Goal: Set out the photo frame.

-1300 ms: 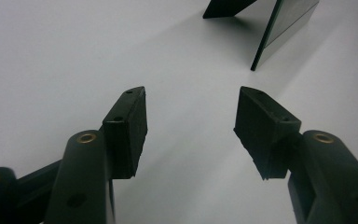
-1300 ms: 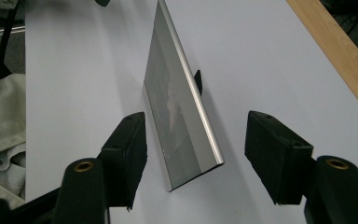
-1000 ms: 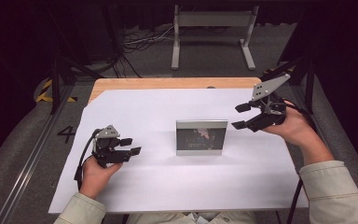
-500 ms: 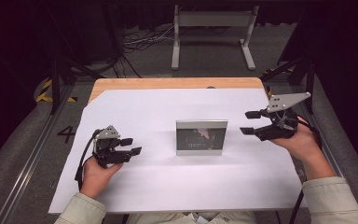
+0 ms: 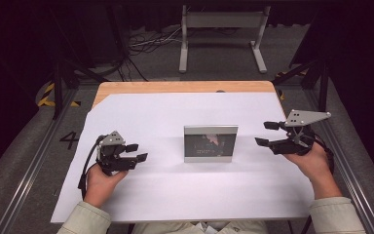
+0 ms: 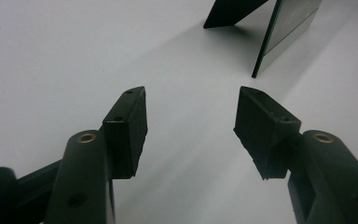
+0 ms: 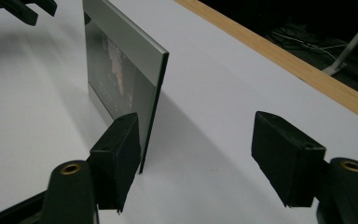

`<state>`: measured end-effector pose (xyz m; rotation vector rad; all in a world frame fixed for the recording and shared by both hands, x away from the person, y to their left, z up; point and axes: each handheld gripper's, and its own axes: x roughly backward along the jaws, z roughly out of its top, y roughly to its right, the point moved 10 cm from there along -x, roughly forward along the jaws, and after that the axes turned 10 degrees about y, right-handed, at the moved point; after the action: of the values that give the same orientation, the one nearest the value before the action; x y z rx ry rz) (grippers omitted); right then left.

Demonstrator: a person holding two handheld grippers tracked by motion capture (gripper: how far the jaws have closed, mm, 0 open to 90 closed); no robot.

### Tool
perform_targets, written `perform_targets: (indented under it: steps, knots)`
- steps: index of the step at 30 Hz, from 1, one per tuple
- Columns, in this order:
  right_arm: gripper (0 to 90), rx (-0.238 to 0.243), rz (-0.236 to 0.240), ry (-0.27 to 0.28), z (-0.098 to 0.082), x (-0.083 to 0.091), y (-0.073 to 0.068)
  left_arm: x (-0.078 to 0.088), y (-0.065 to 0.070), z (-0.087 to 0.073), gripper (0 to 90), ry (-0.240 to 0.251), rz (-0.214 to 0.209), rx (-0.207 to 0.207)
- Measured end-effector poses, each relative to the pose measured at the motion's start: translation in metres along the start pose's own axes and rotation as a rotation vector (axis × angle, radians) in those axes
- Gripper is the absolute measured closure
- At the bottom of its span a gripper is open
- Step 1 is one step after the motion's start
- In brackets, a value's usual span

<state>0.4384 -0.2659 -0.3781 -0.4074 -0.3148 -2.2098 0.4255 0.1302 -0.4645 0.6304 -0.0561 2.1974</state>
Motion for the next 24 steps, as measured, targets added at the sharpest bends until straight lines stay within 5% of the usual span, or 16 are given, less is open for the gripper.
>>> perform_targets:
  steps: [24]
  knots:
    - [32.8,-0.055,-0.024,-0.016,-0.028,-0.004,0.007,0.002,0.0,0.002,44.0,0.017,-0.006,-0.01]
